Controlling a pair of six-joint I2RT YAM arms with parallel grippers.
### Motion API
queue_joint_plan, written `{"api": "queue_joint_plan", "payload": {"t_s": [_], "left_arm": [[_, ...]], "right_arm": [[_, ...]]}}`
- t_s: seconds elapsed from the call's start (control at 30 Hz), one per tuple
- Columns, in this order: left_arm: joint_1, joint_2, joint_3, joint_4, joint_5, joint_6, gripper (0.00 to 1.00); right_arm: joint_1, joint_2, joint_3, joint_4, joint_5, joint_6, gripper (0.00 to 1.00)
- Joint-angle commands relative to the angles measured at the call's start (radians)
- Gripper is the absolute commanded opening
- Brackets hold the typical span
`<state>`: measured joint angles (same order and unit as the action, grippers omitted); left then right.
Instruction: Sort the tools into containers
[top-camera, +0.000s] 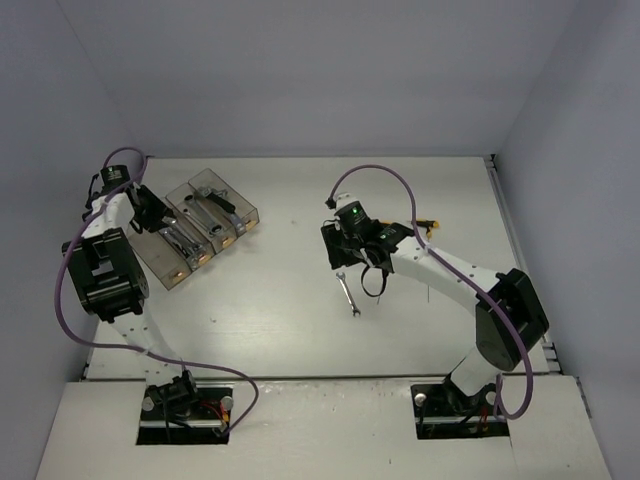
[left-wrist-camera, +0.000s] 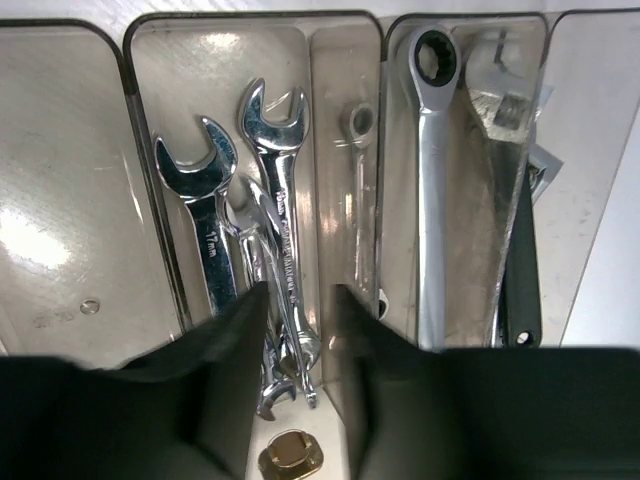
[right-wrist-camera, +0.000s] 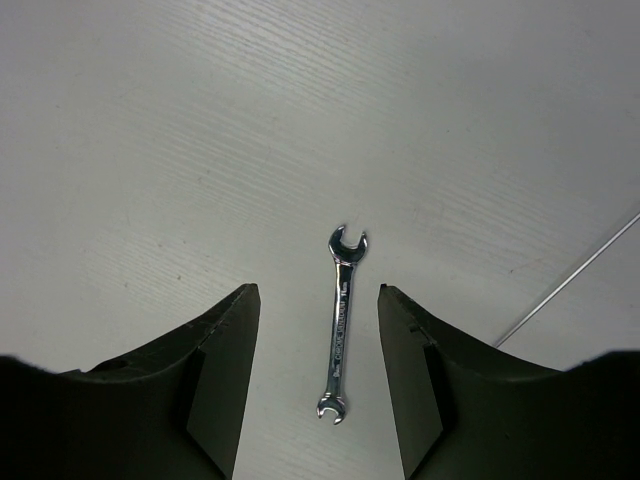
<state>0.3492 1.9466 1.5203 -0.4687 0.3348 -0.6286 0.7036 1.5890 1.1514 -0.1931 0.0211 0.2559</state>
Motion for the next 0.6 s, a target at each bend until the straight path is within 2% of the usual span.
{"api": "queue_joint_plan", "payload": {"t_s": [0.0,0.2,0.33,0.57], "left_arm": [[0.005,-0.05,0.06,0.01,-0.013,0.011,0.37],[-0.002,-0.12,0.045,0.001,-0.002,0.01,0.52],[-0.024,-0.203,0.036,-0.031,0.017,-0.003,0.57],[-0.23,-0.463,-0.088,-0.116,-0.094,-0.001,0.64]], "right_arm": [[-0.009,0.024,-0.01,-0.005,0.045,-0.001,0.48],[-0.01,0.049,-0.02,-0.008,0.039,0.032,0.47],[-0.009,0.068,-0.024,-0.014,0.039,0.053,0.45],[-0.007,0.144,-0.003,-0.072,0.051,0.103,0.42]]}}
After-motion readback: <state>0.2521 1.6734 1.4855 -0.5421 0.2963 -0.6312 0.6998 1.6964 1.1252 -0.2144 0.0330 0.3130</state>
